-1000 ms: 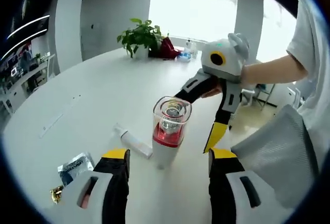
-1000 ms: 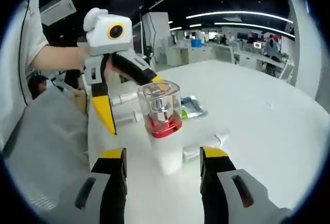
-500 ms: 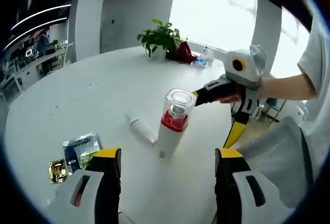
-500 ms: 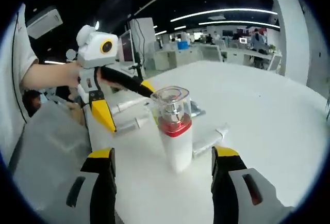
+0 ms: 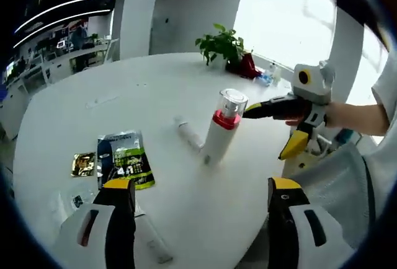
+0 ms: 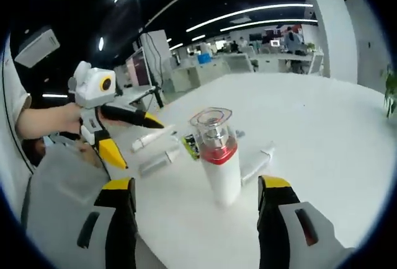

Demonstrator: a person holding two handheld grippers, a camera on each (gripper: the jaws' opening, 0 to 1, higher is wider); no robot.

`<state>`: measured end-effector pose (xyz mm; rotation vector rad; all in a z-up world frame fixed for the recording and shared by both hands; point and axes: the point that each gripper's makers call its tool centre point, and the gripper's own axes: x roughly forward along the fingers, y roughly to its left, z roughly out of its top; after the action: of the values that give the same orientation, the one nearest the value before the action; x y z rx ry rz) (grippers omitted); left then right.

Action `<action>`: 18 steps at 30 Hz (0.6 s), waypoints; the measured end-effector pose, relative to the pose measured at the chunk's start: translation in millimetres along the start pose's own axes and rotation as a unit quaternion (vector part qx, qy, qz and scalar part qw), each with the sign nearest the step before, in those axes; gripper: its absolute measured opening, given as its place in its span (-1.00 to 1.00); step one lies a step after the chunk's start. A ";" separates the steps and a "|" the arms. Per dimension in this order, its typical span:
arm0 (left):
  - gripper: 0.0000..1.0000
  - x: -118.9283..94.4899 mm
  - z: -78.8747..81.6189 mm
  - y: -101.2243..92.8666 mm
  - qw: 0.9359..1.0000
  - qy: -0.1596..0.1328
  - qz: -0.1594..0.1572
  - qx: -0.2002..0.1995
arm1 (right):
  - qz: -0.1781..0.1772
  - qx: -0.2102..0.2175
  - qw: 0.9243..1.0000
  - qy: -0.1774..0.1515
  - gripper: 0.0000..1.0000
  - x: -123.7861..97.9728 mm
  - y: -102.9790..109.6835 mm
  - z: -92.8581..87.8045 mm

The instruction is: Arrange the skincare products in the storage area until every visible bottle or jar stands upright without overlapping.

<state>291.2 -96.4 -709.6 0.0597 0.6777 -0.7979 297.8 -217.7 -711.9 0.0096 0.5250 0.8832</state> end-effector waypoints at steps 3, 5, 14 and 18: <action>0.73 -9.4 -6.4 5.7 1.000 -0.007 0.020 -0.011 | -0.011 0.007 1.000 -0.007 0.64 -3.4 5.0 1.5; 0.74 -17.0 -13.0 7.3 0.999 -0.009 0.029 -0.024 | -0.020 0.005 1.000 -0.006 0.66 -5.6 8.5 -0.8; 0.80 -43.8 -34.4 5.8 0.998 -0.011 0.054 -0.042 | -0.037 0.014 0.999 -0.010 0.79 -13.6 19.0 -4.5; 0.83 -55.3 -40.5 8.2 0.997 -0.014 0.065 -0.050 | -0.040 0.016 0.999 -0.014 0.81 -16.5 23.8 -2.8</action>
<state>247.3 -43.1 -711.0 0.0018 0.6789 -0.6378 270.6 -215.1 -701.9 0.0294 0.5108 0.7962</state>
